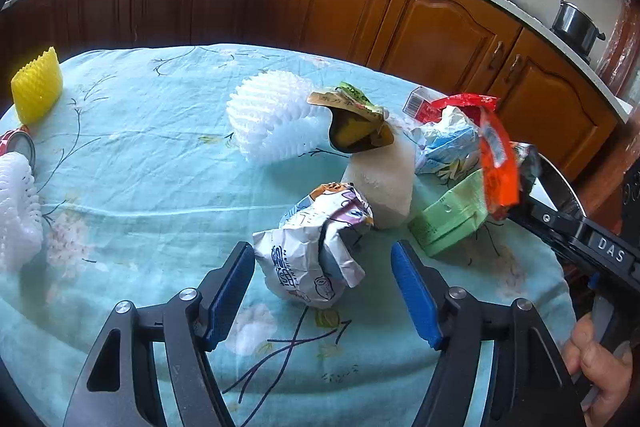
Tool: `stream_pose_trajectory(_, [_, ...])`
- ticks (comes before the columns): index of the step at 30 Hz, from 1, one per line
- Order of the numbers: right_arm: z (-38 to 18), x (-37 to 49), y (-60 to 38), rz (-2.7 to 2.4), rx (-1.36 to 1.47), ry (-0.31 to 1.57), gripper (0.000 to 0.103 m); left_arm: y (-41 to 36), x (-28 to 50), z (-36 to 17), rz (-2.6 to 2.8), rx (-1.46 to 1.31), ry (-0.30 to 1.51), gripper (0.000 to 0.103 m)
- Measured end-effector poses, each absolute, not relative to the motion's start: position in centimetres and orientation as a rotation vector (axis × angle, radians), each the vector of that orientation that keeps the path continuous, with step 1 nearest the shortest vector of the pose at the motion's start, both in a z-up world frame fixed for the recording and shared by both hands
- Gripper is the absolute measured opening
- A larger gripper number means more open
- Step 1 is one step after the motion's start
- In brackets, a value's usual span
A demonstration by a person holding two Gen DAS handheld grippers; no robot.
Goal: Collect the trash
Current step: 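Grasp the white printed wrapper with left tool while right tool grasps candy wrapper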
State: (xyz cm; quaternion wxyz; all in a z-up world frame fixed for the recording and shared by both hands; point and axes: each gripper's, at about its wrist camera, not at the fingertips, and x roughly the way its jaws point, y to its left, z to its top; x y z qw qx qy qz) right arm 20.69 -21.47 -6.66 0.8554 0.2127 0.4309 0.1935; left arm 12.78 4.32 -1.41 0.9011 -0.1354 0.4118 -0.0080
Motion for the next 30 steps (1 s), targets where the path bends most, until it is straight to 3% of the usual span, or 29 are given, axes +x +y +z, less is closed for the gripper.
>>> stream_pose_trajectory(1, [-6.7, 20.3, -21.8, 0.403, 0.442, 0.9, 0.017, 4.2, 12.9, -1.6, -0.02, -0.28, 0.853, 0.061])
stream_pose_trajectory(3, [-6.7, 19.5, -22.8, 0.388, 0.434, 0.896, 0.013, 3.7, 13.7, -2.0, -0.03, -0.271, 0.868, 0.034])
stream_pose_trajectory(6, [-6.9, 18.5, -24.6, 0.36, 0.444, 0.897, 0.011, 3.2, 13.9, -2.3, -0.05, -0.259, 0.874, 0.025])
stream_pose_trajectory(19, [-6.6, 15.7, -29.7, 0.253, 0.426, 0.871, 0.011, -1.0, 12.1, 0.7, -0.203, -0.226, 0.813, 0.02])
stream_pose_trajectory(30, [-5.7, 15.1, -34.4, 0.174, 0.437, 0.834, 0.011, -7.8, 15.4, 1.4, -0.368, -0.177, 0.837, 0.02])
